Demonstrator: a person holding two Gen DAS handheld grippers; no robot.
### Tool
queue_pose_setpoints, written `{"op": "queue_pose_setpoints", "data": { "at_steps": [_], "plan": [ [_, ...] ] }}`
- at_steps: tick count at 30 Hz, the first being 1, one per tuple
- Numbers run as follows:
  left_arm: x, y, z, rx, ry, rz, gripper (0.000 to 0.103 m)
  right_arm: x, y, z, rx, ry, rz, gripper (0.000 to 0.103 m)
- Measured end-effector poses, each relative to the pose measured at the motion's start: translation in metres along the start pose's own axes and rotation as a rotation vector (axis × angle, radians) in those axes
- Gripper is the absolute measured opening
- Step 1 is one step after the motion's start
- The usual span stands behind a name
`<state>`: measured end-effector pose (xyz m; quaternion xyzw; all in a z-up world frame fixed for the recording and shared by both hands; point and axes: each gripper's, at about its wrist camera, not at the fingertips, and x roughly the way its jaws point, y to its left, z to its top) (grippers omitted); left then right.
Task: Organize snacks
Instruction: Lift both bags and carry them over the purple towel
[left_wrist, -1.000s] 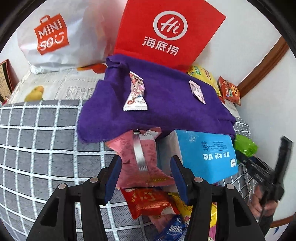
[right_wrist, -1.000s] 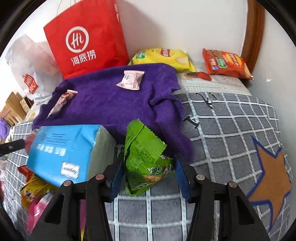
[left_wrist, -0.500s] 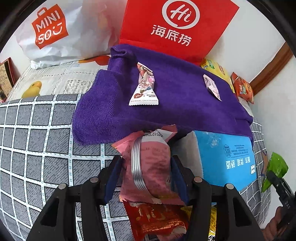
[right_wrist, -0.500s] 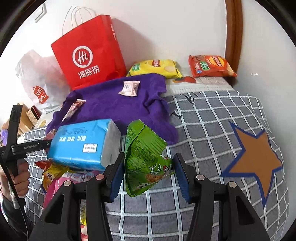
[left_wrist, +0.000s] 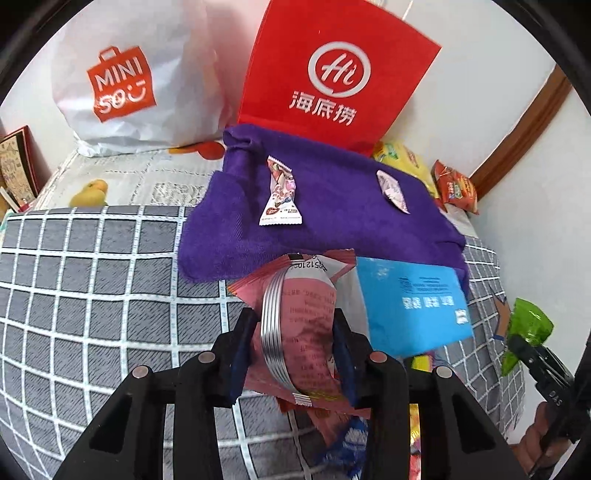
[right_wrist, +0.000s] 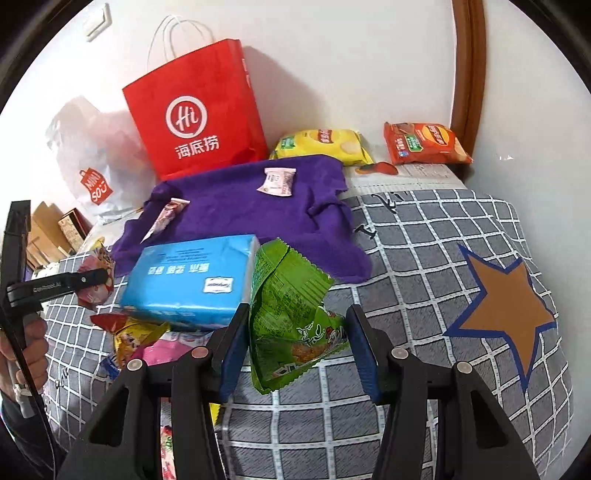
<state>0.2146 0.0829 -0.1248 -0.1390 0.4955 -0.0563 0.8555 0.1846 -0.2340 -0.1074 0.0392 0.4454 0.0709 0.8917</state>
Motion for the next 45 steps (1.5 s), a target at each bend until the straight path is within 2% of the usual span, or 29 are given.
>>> {"op": "queue_pose_setpoints", "data": {
  "at_steps": [8, 17, 28, 36, 45],
  "plan": [
    [-0.028, -0.002, -0.011, 0.012, -0.022, -0.024, 0.038, -0.011, 0.015, 0.0, -0.027, -0.022, -0.01, 0.052],
    [-0.048, -0.013, -0.014, 0.03, -0.037, -0.067, 0.038, -0.02, 0.03, 0.011, -0.031, -0.055, 0.026, 0.052],
    [-0.053, -0.03, -0.005, 0.07, -0.062, -0.095, 0.038, -0.011, 0.055, 0.03, -0.08, -0.074, 0.028, 0.052],
    [-0.045, -0.041, 0.018, 0.092, -0.058, -0.097, 0.038, 0.009, 0.061, 0.058, -0.075, -0.062, 0.045, 0.052],
    [-0.035, -0.046, 0.061, 0.112, -0.073, -0.072, 0.038, 0.047, 0.063, 0.098, -0.048, -0.027, 0.057, 0.052]
  ]
}}
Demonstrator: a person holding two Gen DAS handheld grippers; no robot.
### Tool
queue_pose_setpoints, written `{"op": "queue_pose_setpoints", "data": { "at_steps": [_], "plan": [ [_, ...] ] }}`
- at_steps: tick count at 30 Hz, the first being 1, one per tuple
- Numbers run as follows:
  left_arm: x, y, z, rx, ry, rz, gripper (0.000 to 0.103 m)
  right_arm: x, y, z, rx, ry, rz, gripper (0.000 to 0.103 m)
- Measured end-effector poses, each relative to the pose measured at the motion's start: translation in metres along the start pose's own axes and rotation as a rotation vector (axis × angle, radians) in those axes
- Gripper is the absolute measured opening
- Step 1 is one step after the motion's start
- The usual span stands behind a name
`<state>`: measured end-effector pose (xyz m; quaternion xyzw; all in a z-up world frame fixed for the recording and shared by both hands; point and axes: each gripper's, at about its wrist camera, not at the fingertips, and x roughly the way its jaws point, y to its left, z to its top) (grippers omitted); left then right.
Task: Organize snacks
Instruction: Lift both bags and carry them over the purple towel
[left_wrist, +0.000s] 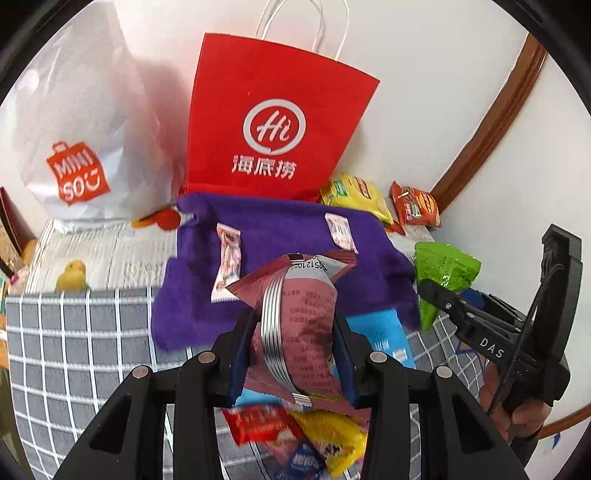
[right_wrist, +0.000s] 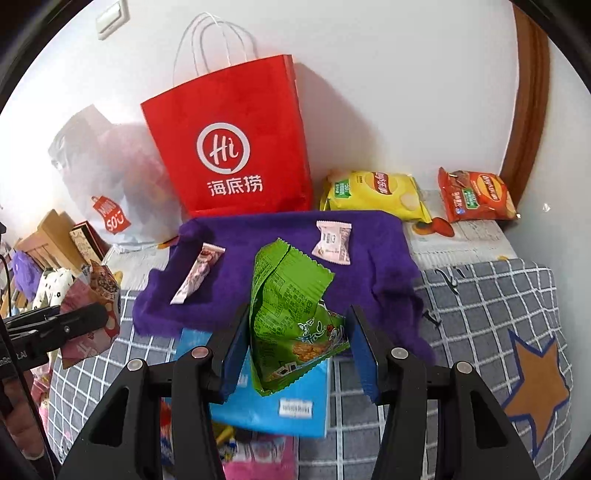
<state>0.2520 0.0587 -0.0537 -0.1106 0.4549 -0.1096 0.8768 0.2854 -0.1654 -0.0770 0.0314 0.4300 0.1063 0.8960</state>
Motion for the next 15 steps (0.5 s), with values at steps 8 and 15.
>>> {"op": "queue_pose_setpoints", "data": {
  "at_steps": [8, 15],
  "plan": [
    [0.017, 0.003, 0.04, 0.02, -0.019, 0.003, 0.038, 0.021, 0.003, 0.026, 0.009, -0.051, 0.008, 0.052],
    [0.037, 0.008, 0.06, 0.025, -0.012, 0.005, 0.038, 0.046, 0.003, 0.043, 0.013, -0.058, 0.011, 0.051]
  ]
}}
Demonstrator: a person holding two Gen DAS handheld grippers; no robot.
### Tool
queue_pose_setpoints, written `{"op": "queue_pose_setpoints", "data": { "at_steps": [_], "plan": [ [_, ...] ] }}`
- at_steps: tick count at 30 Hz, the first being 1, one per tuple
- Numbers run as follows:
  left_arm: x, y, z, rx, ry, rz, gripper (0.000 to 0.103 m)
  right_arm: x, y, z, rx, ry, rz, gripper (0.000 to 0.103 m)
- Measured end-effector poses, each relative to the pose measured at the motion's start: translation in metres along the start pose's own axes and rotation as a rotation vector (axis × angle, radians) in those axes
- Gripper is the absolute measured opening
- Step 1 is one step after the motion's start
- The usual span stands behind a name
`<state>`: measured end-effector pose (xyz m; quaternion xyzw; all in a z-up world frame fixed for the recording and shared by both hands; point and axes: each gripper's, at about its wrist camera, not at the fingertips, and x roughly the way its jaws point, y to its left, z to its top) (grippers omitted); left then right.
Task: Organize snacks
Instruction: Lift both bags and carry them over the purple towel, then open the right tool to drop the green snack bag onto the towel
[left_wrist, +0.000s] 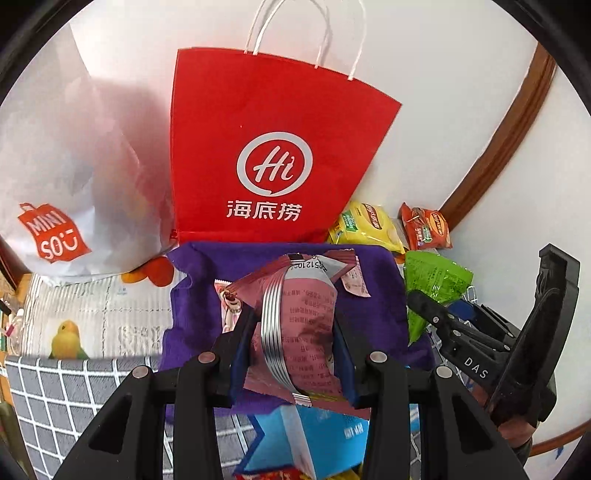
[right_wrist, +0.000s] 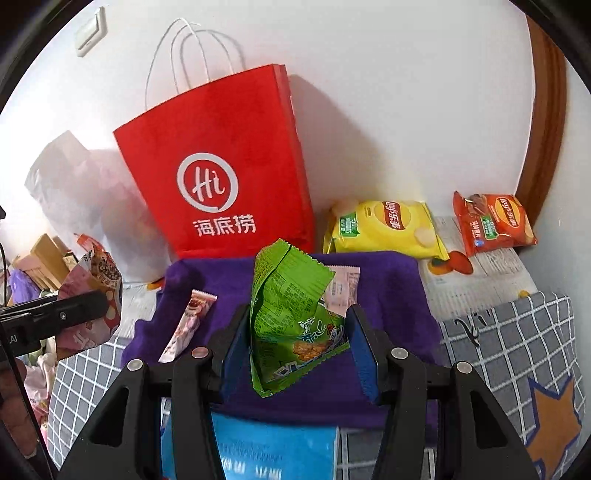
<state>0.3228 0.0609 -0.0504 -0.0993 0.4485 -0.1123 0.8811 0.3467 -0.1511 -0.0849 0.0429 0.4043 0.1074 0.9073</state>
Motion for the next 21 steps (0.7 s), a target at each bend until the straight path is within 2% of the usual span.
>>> {"op": "queue_pose_setpoints", "data": {
  "at_steps": [8, 16, 21],
  "plan": [
    [0.026, 0.01, 0.008, -0.01, 0.017, 0.016, 0.038, 0.029, -0.005, 0.004, 0.0, 0.025, -0.006, 0.051],
    [0.065, 0.025, -0.002, -0.05, 0.1, 0.005, 0.038, 0.056, -0.016, -0.008, -0.011, 0.104, -0.034, 0.051],
    [0.075, 0.027, -0.003, -0.052, 0.125, 0.002, 0.038, 0.067, -0.019, -0.014, -0.01, 0.138, -0.036, 0.051]
  ]
}}
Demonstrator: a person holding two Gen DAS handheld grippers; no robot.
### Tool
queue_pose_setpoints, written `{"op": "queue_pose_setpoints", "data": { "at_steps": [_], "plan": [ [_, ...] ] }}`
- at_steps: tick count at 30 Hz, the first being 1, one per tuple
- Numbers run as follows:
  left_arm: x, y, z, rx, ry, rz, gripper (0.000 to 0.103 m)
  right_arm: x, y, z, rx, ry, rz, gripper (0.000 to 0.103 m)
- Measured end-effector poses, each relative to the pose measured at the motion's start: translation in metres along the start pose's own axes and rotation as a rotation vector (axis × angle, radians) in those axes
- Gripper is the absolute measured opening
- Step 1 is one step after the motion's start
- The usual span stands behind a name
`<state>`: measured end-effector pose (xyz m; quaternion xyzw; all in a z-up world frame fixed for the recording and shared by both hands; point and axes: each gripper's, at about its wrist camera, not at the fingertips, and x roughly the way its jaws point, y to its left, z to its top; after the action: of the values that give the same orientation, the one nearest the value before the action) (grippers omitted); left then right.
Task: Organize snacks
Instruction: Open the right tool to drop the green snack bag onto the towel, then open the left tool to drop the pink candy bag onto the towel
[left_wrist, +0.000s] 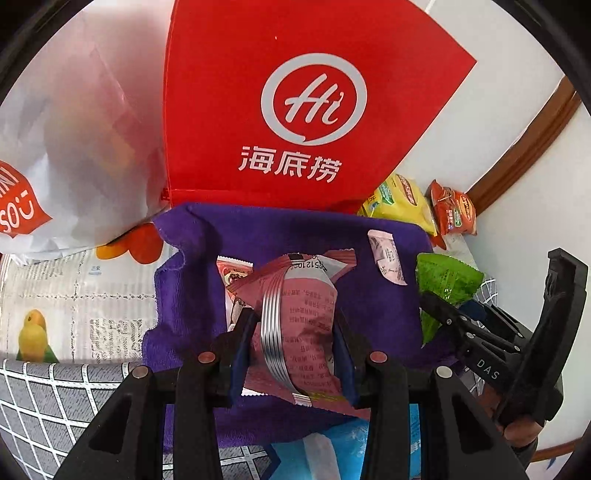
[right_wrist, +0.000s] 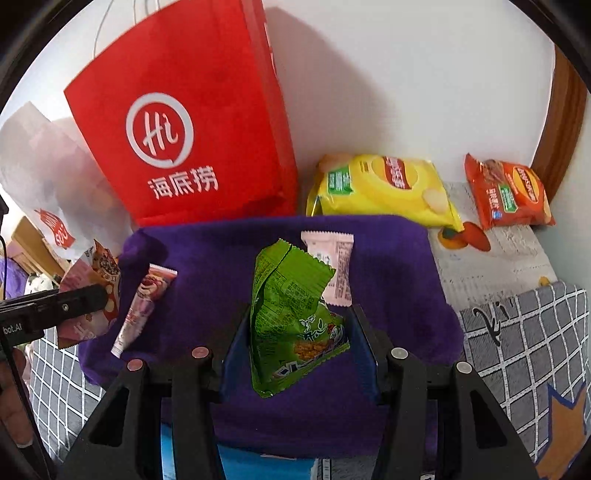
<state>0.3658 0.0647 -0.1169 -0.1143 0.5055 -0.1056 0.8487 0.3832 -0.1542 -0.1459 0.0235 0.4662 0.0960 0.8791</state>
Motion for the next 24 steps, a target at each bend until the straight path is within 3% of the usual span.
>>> {"op": "queue_pose_setpoints", "data": {
  "at_steps": [11, 24],
  "plan": [
    [0.012, 0.001, -0.002, -0.002, 0.038, 0.006, 0.038, 0.007, 0.008, -0.005, -0.033, 0.023, 0.003, 0.051],
    [0.028, -0.008, -0.003, 0.015, 0.075, 0.022, 0.039, -0.023, 0.011, -0.005, -0.04, -0.035, -0.009, 0.052]
  ]
}}
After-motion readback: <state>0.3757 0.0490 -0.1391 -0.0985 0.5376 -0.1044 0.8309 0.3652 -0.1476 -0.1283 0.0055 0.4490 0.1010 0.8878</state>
